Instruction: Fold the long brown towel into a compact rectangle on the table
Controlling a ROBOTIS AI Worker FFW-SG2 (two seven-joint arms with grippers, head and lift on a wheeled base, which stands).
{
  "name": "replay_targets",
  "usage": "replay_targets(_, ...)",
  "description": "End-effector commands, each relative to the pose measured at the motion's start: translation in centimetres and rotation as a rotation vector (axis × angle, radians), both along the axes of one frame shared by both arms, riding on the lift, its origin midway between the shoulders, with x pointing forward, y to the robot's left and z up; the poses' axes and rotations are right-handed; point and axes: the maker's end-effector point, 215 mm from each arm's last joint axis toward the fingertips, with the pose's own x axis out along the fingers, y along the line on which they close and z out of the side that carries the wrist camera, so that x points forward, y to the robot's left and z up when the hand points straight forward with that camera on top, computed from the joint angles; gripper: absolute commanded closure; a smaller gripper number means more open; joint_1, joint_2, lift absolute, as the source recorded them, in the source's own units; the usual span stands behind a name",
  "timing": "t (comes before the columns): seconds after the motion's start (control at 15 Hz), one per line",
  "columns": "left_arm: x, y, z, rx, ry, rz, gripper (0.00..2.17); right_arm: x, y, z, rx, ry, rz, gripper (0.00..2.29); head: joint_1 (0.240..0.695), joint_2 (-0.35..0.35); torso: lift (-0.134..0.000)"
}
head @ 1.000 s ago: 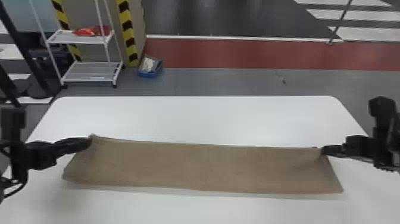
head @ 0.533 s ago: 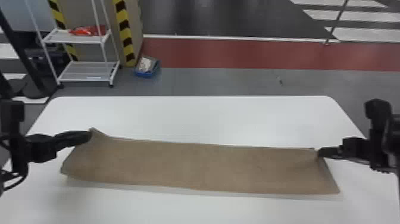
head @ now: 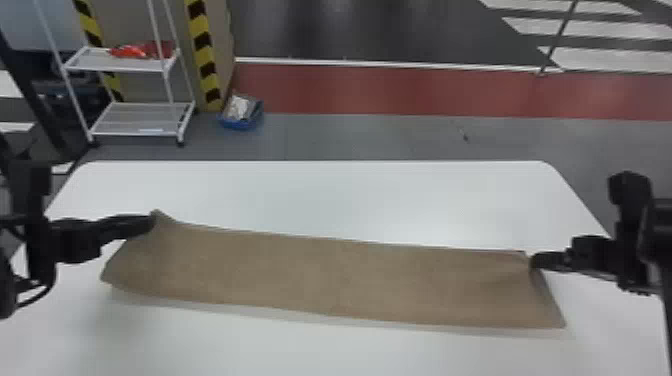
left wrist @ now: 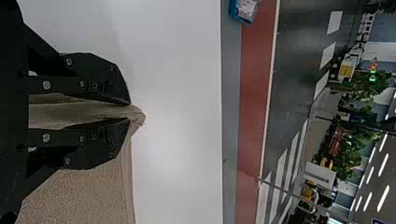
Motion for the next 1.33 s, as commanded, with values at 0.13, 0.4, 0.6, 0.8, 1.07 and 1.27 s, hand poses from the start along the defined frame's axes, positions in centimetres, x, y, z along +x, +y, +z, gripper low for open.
replay_targets(0.13,1.0,-0.7,0.5,-0.005,-0.032,0.011,0.91,-0.1,-0.4,0.0,-0.003,0.0,-0.005,1.2,0.695,-0.073,-0.125)
replay_targets(0.4,1.8,-1.2,1.2,-0.016,-0.068,0.027,0.91,-0.5,-0.9,-0.1,-0.005,0.005,-0.01,1.2,0.695,-0.083,-0.125)
replay_targets(0.6,2.6,-1.2,0.5,-0.022,-0.053,0.06,0.91,-0.9,-1.7,-0.2,-0.006,0.008,-0.018,1.21,0.695,-0.091,-0.125)
replay_targets(0.8,3.2,-1.4,0.1,-0.028,-0.044,0.083,0.91,-1.5,-2.2,-0.5,-0.004,0.011,-0.023,1.22,0.695,-0.096,-0.125)
replay_targets(1.07,3.8,-2.0,0.3,-0.026,-0.053,0.093,0.91,-2.1,-2.7,-0.7,-0.002,0.015,-0.031,1.22,0.695,-0.11,-0.125)
replay_targets(1.27,4.3,-3.3,0.7,-0.029,-0.076,0.078,0.91,-2.3,-2.8,-0.9,-0.003,0.018,-0.032,1.22,0.695,-0.118,-0.125)
